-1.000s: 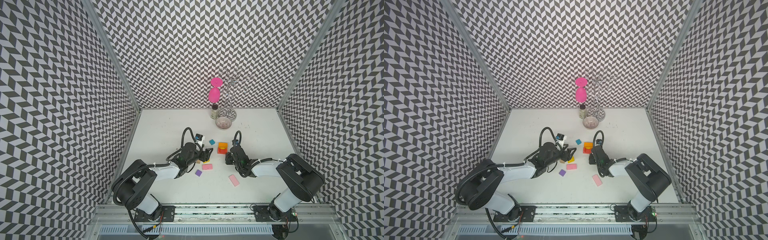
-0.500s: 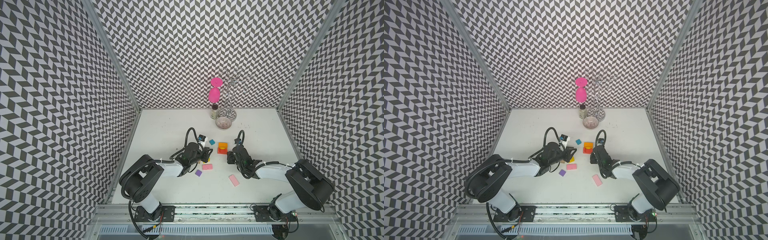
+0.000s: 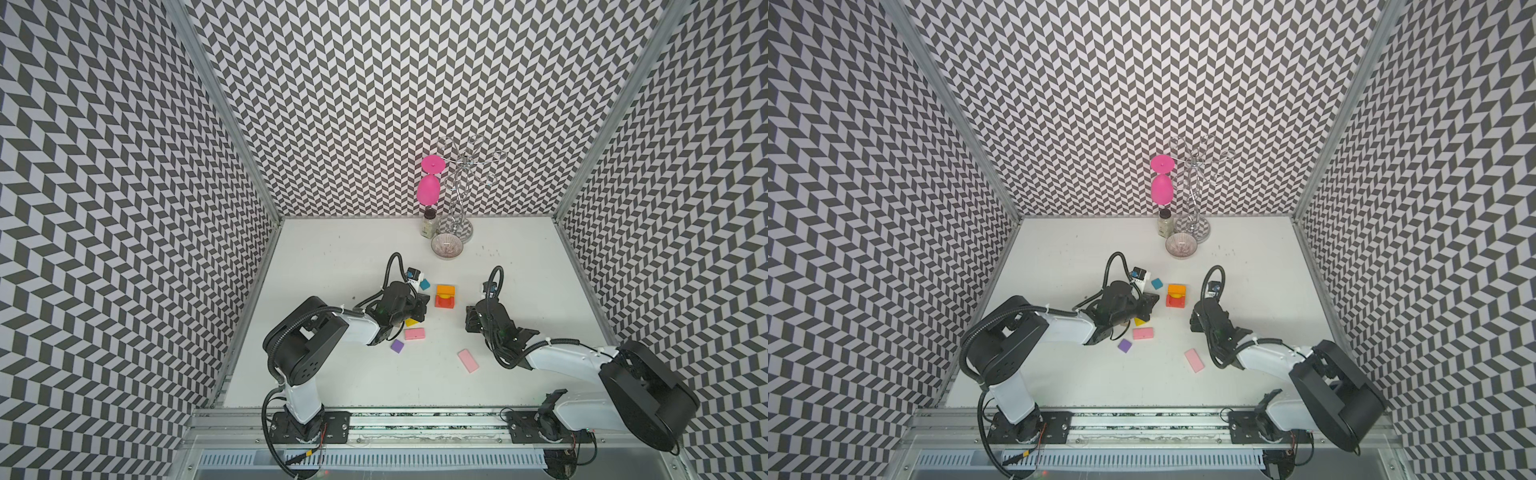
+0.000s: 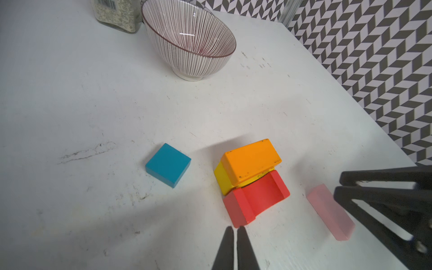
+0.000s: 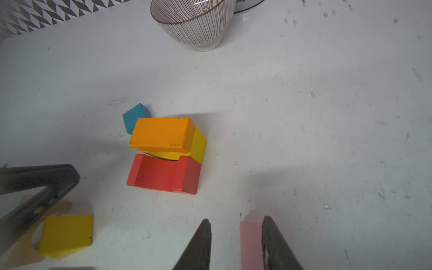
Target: Build the wood block tower
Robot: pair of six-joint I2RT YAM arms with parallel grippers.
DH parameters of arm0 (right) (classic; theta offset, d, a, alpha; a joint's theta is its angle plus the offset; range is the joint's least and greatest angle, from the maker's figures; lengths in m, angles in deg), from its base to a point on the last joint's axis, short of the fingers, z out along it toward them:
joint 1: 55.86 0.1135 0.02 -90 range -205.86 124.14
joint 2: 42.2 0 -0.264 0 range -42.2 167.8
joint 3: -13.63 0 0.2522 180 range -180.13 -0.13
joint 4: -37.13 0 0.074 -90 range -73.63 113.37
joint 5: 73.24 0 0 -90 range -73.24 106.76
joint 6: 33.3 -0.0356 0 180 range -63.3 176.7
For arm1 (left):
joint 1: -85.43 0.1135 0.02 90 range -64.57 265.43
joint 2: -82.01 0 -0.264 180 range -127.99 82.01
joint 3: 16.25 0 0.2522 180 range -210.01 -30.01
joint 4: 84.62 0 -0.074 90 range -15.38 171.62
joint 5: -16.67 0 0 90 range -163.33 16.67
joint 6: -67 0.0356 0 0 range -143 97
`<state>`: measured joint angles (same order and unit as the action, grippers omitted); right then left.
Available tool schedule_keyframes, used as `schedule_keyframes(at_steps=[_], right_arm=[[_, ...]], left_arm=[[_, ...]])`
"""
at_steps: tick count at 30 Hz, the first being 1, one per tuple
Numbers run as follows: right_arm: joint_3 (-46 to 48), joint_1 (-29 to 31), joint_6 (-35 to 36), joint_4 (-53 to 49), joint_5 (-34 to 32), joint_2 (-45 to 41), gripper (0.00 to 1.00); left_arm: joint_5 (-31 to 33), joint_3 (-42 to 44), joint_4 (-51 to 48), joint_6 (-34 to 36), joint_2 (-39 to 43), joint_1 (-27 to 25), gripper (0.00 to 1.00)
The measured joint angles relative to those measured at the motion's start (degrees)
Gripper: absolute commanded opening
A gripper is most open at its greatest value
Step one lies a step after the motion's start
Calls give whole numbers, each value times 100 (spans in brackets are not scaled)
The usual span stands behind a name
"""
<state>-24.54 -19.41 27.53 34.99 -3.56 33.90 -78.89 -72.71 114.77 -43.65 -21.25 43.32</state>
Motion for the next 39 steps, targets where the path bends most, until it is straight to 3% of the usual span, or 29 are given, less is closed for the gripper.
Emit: schedule_keyframes(at_steps=[15, 39], right_arm=[[81, -22, -44, -2, -66, -44, 36], [101, -26, -48, -4, -66, -46, 40]], left_arm=[[234, -621, -306, -2, -634, -170, 2], [284, -697, -496, -4, -699, -177, 1]])
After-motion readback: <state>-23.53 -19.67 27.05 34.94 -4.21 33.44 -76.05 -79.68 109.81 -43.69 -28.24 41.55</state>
